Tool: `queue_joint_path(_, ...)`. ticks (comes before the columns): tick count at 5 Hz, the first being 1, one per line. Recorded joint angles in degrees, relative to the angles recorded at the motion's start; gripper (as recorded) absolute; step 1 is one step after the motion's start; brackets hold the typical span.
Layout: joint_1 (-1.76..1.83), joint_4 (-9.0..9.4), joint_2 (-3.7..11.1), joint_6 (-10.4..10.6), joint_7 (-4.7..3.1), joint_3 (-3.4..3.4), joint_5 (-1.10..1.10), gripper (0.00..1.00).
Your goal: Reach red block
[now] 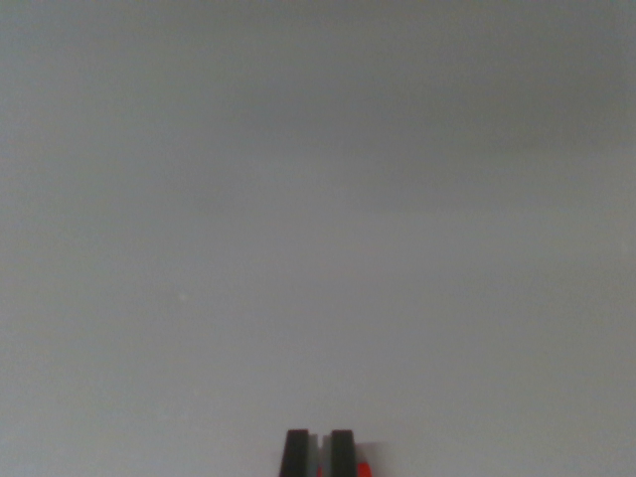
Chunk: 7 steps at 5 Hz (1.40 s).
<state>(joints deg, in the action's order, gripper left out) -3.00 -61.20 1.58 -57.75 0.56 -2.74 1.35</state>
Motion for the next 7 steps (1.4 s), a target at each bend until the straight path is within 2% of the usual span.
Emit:
queue_joint_path(1, -0.01, 2.64, 0.34, 2.7, 0.09, -0.09, 0.01, 0.00)
queue_joint_path(2, -0.01, 2.64, 0.34, 2.7, 0.09, -0.09, 0.01, 0.00)
queue_joint_path(3, -0.03, 5.19, 0.67, 5.4, 0.18, -0.18, 0.02, 0.00)
queue_joint_path(4, -0.03, 5.19, 0.67, 5.4, 0.18, -0.18, 0.02, 0.00)
queue_joint_path(5, -0.04, 7.70, 0.99, 8.0, 0.26, -0.26, 0.03, 0.00)
queue_joint_path(6, -0.04, 7.70, 0.99, 8.0, 0.26, -0.26, 0.03, 0.00)
queue_joint_path(7, -0.05, 10.12, 1.30, 10.5, 0.34, -0.35, 0.05, 0.00)
